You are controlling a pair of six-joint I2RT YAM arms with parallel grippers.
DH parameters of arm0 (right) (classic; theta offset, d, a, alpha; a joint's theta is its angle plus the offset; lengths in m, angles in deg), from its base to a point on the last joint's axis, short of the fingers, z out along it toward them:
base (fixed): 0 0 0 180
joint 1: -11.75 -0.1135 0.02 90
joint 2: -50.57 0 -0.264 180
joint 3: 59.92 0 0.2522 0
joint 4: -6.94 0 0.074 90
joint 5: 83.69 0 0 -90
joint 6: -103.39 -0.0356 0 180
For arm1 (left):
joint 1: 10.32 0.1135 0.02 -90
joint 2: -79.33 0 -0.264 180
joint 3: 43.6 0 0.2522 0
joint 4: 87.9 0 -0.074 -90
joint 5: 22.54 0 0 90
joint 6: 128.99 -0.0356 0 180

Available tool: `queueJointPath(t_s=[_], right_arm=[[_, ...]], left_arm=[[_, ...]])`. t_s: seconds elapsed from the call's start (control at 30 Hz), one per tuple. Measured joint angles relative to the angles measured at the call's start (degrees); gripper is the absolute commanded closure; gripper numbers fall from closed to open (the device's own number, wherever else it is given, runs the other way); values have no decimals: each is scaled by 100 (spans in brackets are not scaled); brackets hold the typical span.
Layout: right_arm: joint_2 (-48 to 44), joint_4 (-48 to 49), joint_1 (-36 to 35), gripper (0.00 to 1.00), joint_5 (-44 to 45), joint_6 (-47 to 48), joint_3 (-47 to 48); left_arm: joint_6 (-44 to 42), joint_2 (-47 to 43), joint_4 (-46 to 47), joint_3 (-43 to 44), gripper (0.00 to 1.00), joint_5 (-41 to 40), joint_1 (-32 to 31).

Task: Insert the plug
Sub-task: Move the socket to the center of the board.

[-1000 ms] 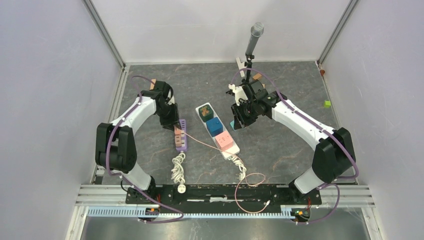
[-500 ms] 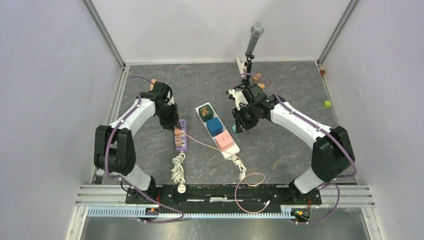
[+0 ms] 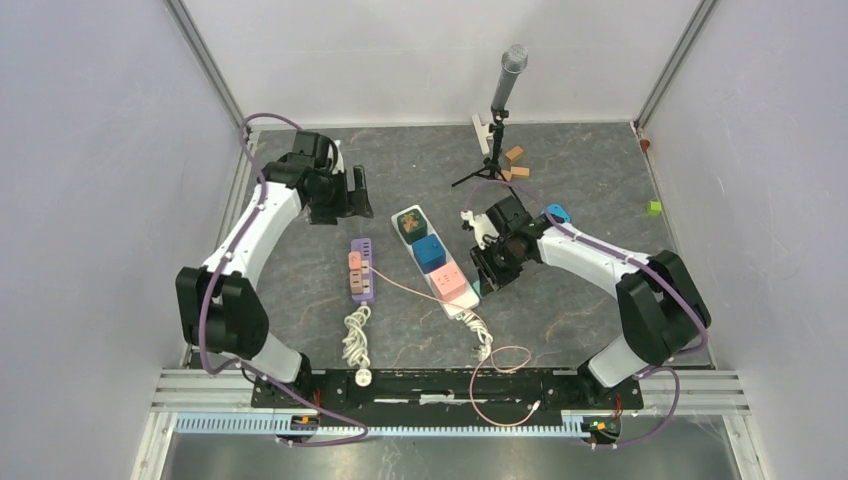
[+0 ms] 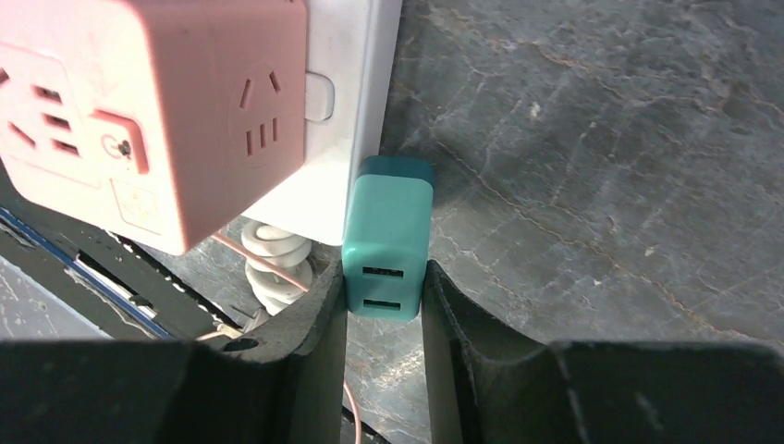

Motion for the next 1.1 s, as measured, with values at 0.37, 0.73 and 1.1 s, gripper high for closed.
queueJointPath(t_s=[0.37, 0.73, 1.1], right_arm=[[-142, 1027, -909, 100, -1027, -407, -621], [-1554, 1812, -935, 100, -431, -391, -671], [-3110, 3818, -892, 100, 463, 404, -2393]], left_arm=[[118, -726, 551, -20, 6, 1447, -2], [706, -1620, 2496, -1318, 17, 3077, -66], [767, -2109, 3969, -2509, 20, 3779, -671]])
